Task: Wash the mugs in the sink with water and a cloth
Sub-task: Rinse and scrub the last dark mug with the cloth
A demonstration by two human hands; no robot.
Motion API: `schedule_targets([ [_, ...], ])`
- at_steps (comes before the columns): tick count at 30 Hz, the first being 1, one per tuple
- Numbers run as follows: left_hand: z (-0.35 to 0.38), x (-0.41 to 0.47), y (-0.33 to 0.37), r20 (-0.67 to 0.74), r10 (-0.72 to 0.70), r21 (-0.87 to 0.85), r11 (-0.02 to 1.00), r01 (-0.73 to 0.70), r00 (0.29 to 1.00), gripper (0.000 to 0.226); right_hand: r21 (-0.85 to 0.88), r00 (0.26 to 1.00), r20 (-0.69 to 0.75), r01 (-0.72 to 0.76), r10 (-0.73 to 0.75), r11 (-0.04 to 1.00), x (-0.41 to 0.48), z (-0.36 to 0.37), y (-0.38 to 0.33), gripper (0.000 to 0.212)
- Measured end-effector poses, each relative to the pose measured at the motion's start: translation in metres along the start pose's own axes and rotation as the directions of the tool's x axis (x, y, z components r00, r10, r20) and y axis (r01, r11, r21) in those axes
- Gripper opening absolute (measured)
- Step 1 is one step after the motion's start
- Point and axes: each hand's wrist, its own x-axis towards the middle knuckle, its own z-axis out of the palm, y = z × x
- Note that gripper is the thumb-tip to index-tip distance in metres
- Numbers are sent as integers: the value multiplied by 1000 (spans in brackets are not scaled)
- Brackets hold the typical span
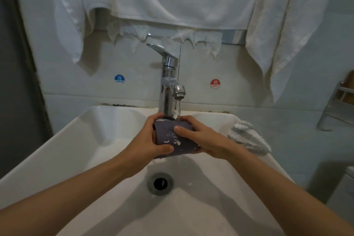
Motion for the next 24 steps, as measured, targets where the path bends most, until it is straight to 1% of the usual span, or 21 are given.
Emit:
schedule_targets([
  [1,0,0,-1,-2,-4,-10,1000,4,1000,79,67,1000,13,-18,17,998,1,2,2,41],
  [4,0,0,-4,8,-17,-26,1000,17,1000,79,227,998,42,-52,44,973,2,1,7,47],
  [8,1,0,-5,7,-1,-30,1000,1,1000,79,326,999,26,-39,32,945,7,1,10,50],
  [10,1,-1,-5,10,4,-32,999,-4,1000,79,349,999,23,-54,49,935,7,3,9,53],
  [12,2,-1,-6,16,7,-32,999,-6,1000,79,385,998,17,-68,66,921,8,4,10,62],
  [13,2,-1,-6,15,7,-27,1000,-7,1000,79,396,997,16,-70,70,915,9,6,10,62],
  [16,2,-1,-6,3,0,1,1000,0,1000,79,373,997,12,-69,70,925,8,8,12,47],
  [18,2,-1,-6,-2,-19,-3,1000,19,1000,79,358,998,25,-69,64,931,7,5,12,48],
  [21,0,0,-5,-5,-29,-21,999,29,1000,79,387,997,57,-67,49,920,6,0,10,51],
  [24,-1,1,-4,-19,-13,10,1000,13,1000,79,384,998,36,-57,47,921,6,2,9,53],
])
